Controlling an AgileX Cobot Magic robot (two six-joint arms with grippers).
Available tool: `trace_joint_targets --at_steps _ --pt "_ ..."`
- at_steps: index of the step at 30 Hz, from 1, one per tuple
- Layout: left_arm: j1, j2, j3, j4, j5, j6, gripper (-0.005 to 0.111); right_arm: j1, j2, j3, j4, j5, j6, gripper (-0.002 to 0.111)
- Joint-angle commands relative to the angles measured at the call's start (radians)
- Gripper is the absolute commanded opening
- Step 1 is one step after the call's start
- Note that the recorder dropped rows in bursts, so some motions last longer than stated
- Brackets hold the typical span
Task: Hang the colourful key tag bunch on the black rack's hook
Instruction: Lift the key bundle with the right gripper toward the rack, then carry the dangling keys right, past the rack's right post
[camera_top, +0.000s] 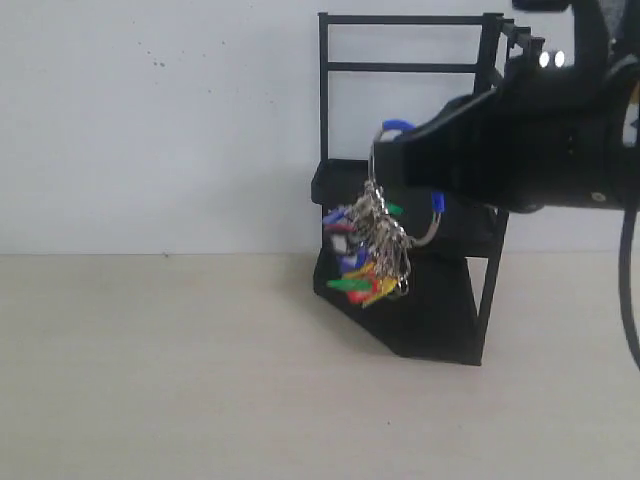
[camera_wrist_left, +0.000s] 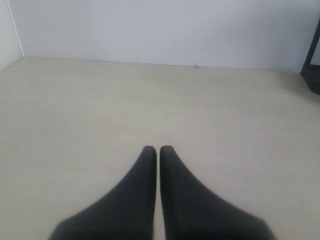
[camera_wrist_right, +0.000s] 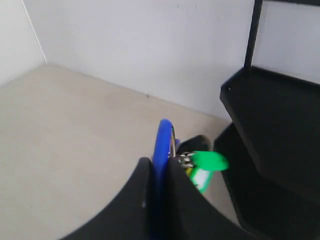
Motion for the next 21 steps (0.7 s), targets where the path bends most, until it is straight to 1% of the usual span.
trace_joint_targets --at_steps 1,2,4,6,8,10,11,13,14,15,17,19,21 --pt "0.003 0.004 -0.002 -0.002 -0.011 0.0 0.004 -0.061 -0.053 -0.024 -0.022 0.003 0.026 0.0" --pt "0.003 0.004 -0.002 -0.002 -0.011 0.0 0.004 -0.073 -0.06 -0.024 -0.017 -0.024 0.073 0.0" --pt "0.003 0.004 -0.002 -0.002 -0.011 0.0 0.004 -0.049 -0.049 -0.024 -0.008 -0.024 0.106 0.0" --pt "0.003 0.004 -0.002 -0.002 -0.011 0.0 0.004 0.018 -0.019 -0.024 -0.008 0.04 0.039 0.0" --pt "0.003 0.004 -0.002 -0.002 -0.011 0.0 0.004 0.06 -0.01 -0.024 -0.008 0.113 -0.047 0.0" --pt "0.003 0.004 -0.002 -0.002 -0.011 0.0 0.004 0.057 -0.024 -0.024 -0.039 0.133 -0.054 0.0" --pt "0.003 0.004 -0.002 -0.002 -0.011 0.0 0.004 0.038 -0.037 -0.024 -0.063 0.121 -0.021 0.0" --pt "0.003 0.004 -0.002 -0.002 -0.011 0.0 0.004 -0.023 -0.058 -0.024 -0.082 0.052 0.106 0.0" --pt "0.003 0.004 -0.002 -0.002 -0.011 0.0 0.004 -0.041 -0.06 -0.024 -0.074 0.014 0.152 0.0" --pt "0.003 0.004 -0.002 -0.002 -0.011 0.0 0.004 -0.038 -0.058 -0.024 -0.063 -0.011 0.158 0.0" --pt "0.003 0.004 -0.002 -0.002 -0.011 0.0 0.004 -0.001 -0.047 -0.024 -0.061 0.001 0.089 0.0" --pt "0.003 0.004 -0.002 -0.002 -0.011 0.0 0.004 0.032 -0.044 -0.025 -0.061 0.078 -0.042 0.0" --pt "0.003 0.004 -0.002 -0.002 -0.011 0.0 0.004 0.008 -0.05 -0.039 -0.095 0.144 -0.027 0.0"
